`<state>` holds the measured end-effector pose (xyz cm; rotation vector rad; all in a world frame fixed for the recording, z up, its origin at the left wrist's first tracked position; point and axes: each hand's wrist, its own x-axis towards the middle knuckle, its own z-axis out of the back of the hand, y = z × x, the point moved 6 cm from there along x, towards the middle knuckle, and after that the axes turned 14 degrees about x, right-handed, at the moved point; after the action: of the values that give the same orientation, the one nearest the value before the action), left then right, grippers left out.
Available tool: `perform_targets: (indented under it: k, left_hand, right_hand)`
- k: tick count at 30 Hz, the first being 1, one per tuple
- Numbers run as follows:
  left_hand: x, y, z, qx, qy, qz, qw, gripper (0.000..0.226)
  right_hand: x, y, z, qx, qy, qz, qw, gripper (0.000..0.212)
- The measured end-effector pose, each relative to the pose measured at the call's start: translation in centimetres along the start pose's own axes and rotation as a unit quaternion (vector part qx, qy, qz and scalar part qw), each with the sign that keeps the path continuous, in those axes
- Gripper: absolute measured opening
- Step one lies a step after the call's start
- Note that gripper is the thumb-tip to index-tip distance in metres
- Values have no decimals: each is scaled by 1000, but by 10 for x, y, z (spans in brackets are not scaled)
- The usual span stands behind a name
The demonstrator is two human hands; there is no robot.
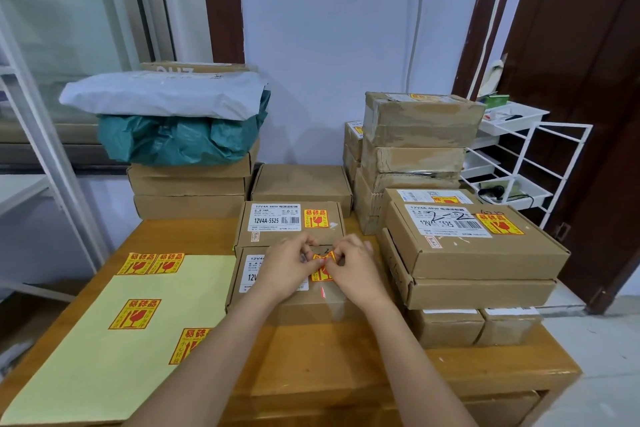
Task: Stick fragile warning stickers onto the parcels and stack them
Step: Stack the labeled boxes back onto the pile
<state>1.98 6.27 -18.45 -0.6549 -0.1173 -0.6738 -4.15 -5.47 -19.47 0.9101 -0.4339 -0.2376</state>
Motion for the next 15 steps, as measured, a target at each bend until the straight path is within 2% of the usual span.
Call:
perform_targets:
  k: [6,11,15]
  left_hand:
    - [1,1,-1,5,-1,1,1000,23]
    - [1,0,-2,6,-1,1,1000,21]
    - [1,0,-2,2,-1,5,1000,19]
  right_hand:
    - [-1,5,-1,-56,5,4,998,17]
    - [-2,7,-2,-84,8,-2,996,34]
    - [-2,7,0,-31,-8,-15,999,20]
